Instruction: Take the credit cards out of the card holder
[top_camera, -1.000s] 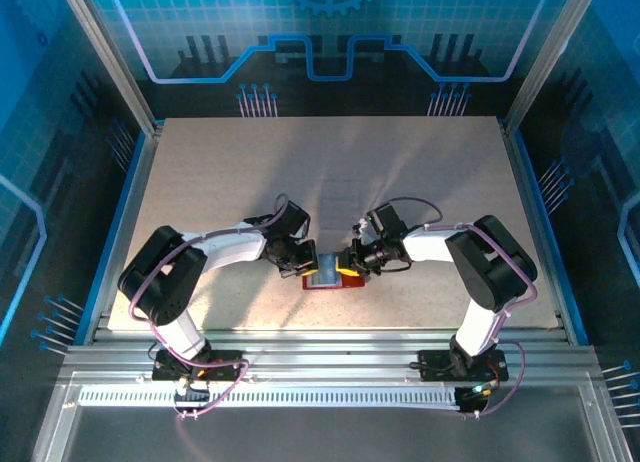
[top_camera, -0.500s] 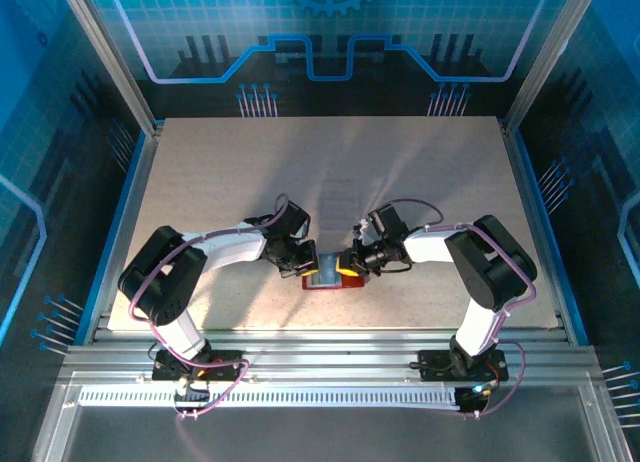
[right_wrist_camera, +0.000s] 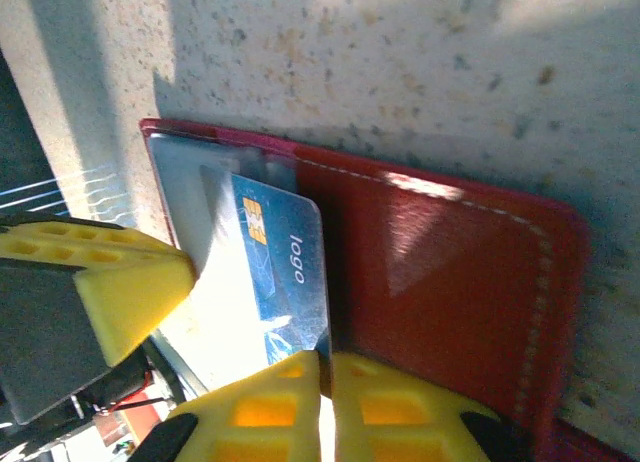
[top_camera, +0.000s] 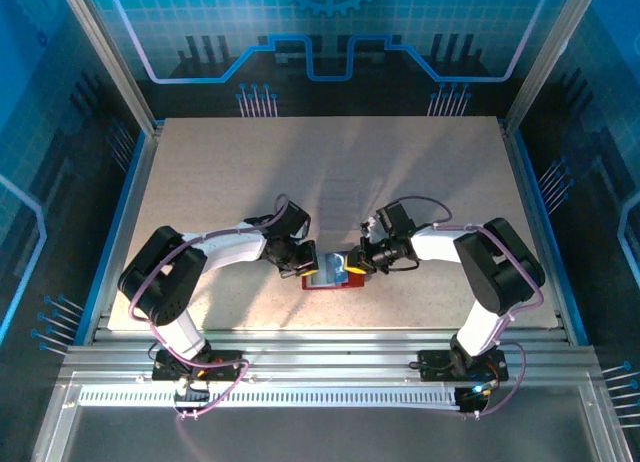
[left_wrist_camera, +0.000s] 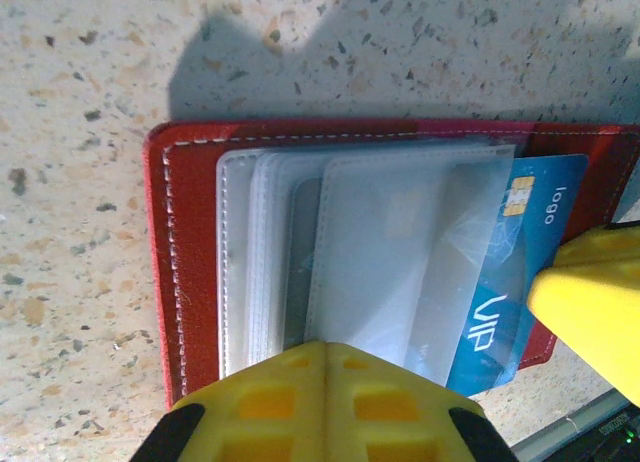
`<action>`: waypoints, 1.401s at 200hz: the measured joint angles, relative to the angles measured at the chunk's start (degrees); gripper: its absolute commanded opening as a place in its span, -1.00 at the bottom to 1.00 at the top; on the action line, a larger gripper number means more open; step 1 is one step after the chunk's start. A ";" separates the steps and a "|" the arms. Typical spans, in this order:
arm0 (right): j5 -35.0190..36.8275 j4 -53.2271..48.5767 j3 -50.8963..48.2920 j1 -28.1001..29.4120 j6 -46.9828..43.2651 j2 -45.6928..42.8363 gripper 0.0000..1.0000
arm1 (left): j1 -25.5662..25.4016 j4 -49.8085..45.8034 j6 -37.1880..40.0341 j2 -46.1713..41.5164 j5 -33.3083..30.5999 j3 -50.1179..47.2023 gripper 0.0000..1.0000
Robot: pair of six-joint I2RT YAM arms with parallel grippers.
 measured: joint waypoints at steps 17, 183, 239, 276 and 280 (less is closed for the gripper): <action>0.79 -2.08 0.17 -0.46 -1.42 -0.68 -0.79 | 0.00 -0.02 0.00 0.00 -0.04 0.00 -0.91; 3.85 -7.91 1.51 -1.11 -5.16 -2.71 -0.85 | -0.15 -0.02 -0.46 -1.01 -2.14 -0.24 -0.84; 4.39 -8.31 1.51 -1.11 -5.20 -3.26 -0.87 | -0.15 0.22 -0.46 -0.98 -2.12 -0.76 -0.83; 3.91 -8.07 1.51 -1.11 -5.16 -3.50 -0.87 | -0.15 0.15 -0.48 -1.62 -2.32 -0.92 -0.83; 3.72 -7.89 1.51 -1.11 -5.14 -3.50 -0.87 | -0.15 0.13 -0.46 -1.77 -2.34 -0.92 -0.83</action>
